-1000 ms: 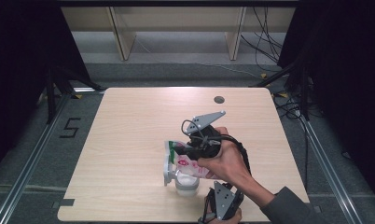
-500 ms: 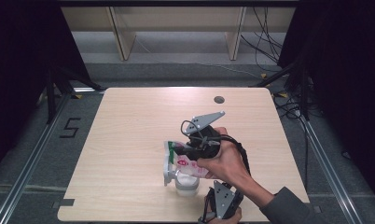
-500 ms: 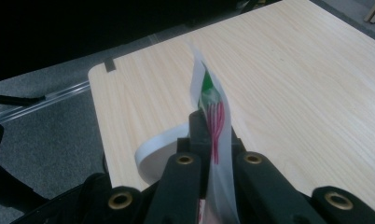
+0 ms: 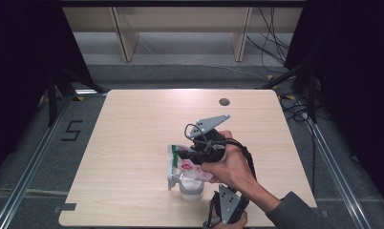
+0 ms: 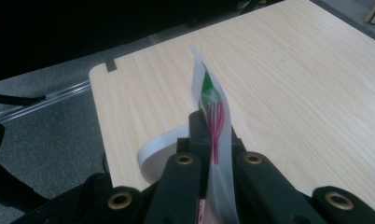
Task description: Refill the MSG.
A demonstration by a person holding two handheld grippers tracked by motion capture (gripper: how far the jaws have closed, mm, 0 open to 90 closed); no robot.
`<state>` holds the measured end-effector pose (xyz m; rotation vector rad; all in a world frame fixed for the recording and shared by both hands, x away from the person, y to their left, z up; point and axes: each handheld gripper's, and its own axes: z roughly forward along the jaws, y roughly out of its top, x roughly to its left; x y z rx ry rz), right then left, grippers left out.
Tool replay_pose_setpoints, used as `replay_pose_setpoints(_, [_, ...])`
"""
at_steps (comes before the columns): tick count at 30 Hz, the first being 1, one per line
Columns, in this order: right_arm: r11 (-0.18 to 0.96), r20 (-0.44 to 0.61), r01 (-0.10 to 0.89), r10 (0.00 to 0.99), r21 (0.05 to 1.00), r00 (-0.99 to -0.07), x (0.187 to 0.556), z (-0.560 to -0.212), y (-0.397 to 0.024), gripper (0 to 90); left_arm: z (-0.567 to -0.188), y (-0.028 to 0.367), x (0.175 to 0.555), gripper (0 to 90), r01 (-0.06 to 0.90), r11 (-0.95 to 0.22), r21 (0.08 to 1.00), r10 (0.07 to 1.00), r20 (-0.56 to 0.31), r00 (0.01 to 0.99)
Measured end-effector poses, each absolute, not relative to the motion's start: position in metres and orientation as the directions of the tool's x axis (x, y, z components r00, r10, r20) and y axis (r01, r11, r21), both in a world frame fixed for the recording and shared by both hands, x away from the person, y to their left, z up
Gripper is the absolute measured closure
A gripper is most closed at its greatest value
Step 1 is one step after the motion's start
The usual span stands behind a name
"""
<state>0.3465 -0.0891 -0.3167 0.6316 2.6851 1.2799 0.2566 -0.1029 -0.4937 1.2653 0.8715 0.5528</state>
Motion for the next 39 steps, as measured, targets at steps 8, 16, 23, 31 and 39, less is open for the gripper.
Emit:
replay_pose_setpoints(8, [0.56, 0.095, 0.337, 0.416, 0.757, -0.904, 0.3447, -0.3166, -0.0895, 90.0, -0.4932, -0.0972, 0.2552, 81.7, 0.124, 0.165, 0.978, 0.784, -0.207, 0.585])
replay_pose_setpoints(16, [0.559, 0.096, 0.336, 0.414, 0.758, -0.905, 0.3457, -0.3168, -0.0895, 90.0, -0.4929, -0.0971, 0.2557, 81.8, 0.125, 0.165, 0.978, 0.782, -0.207, 0.587])
replay_pose_setpoints(23, [0.559, 0.092, 0.332, 0.413, 0.76, -0.906, 0.3454, -0.3159, -0.0895, 90.0, -0.4922, -0.0969, 0.2552, 81.7, 0.122, 0.164, 0.979, 0.784, -0.205, 0.586])
replay_pose_setpoints(31, [0.558, 0.087, 0.319, 0.402, 0.766, -0.912, 0.3467, -0.3156, -0.0909, 90.0, -0.4932, -0.1, 0.2558, 81.7, 0.101, 0.184, 0.978, 0.798, -0.209, 0.566])
replay_pose_setpoints(39, [0.552, 0.099, 0.338, 0.416, 0.762, -0.904, 0.3457, -0.3153, -0.0926, 90.0, -0.494, -0.1007, 0.2554, 81.7, 0.104, 0.184, 0.977, 0.791, -0.211, 0.575])
